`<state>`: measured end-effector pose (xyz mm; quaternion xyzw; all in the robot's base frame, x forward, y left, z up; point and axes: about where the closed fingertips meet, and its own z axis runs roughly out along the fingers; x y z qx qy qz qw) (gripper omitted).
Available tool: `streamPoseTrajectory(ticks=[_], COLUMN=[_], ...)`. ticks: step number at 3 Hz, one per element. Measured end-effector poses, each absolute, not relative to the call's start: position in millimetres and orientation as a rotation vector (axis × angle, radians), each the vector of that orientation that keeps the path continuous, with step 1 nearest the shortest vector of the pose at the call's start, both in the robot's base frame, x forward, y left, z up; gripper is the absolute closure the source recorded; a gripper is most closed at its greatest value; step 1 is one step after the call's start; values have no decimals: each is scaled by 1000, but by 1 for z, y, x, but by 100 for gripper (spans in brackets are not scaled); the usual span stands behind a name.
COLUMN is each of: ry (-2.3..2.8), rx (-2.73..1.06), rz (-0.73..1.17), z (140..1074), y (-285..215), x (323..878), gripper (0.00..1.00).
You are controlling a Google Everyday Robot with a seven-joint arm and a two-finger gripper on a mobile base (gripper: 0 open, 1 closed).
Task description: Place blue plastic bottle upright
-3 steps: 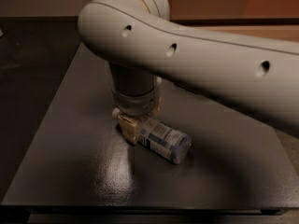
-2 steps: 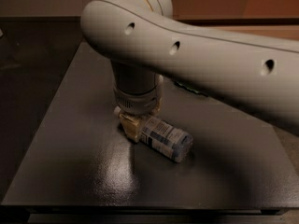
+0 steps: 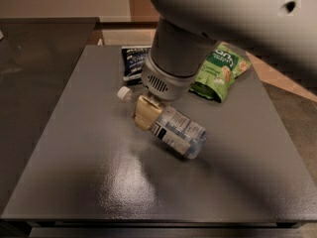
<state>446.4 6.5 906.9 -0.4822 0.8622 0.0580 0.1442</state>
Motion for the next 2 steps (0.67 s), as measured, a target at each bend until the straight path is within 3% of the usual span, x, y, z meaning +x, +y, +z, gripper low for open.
streamPoseTrajectory(ticks=[2], ry=[2139], rx=[-1357], rz=[486], z=[961], y=[11], x=[448], gripper=[100])
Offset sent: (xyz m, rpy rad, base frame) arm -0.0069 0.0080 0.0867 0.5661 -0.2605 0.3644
